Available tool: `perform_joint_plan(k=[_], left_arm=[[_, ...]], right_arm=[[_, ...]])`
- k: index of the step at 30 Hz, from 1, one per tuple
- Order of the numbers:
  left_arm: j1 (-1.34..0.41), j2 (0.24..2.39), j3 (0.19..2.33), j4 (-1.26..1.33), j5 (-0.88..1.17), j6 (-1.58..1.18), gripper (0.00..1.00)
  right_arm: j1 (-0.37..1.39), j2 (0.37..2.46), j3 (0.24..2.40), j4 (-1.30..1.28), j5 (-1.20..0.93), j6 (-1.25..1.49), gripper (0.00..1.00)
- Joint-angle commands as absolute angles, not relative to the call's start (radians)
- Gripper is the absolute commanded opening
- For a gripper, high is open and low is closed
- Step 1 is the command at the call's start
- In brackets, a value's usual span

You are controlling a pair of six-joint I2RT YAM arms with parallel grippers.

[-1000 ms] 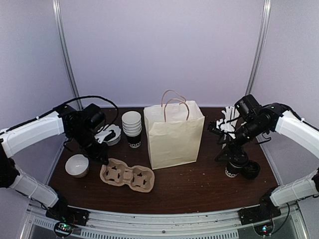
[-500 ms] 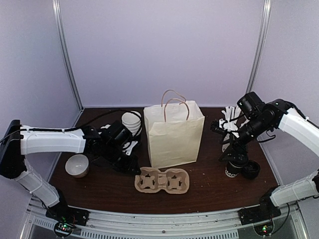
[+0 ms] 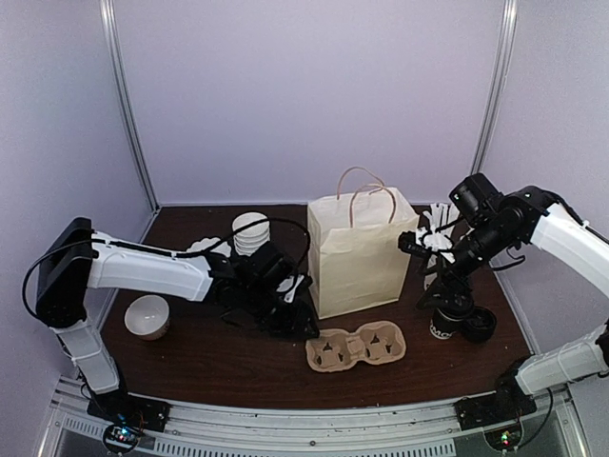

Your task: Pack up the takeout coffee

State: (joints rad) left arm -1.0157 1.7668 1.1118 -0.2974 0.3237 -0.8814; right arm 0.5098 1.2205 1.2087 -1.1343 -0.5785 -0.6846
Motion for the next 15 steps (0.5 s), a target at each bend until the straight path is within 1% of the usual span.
perform_joint_plan(k=[1,5,8,12,13,15], left_arm=[[-1.015,1.628,1.081,-0.381,0.214,-0.829,0.47],[-1.015,1.534,1.056,-0.448,0.150,-0.736,0.50],[-1.014,1.475,1.071,-0.510,0.083,-0.613,0.51],[-1.013,1.415,1.122,-0.593,-0.054,-0.455,0.52],[-1.013,1.398,1.134,-0.621,-0.123,-0.419,0.53],[-0.999,1.377,1.158,-0.644,-0.193,-0.349,0.59]], right_arm=[[0.538,1.229,1.201,-1.130,-0.548,-0.696,0.88],[0.600,1.249,1.176,-1.070,-0.480,-0.696,0.87],[0.663,1.288,1.184,-1.047,-0.451,-0.708,0.86],[0.773,1.351,1.181,-0.983,-0.366,-0.708,0.80],[0.802,1.361,1.173,-0.956,-0.350,-0.702,0.80],[0.858,1.378,1.154,-0.895,-0.313,-0.688,0.80]])
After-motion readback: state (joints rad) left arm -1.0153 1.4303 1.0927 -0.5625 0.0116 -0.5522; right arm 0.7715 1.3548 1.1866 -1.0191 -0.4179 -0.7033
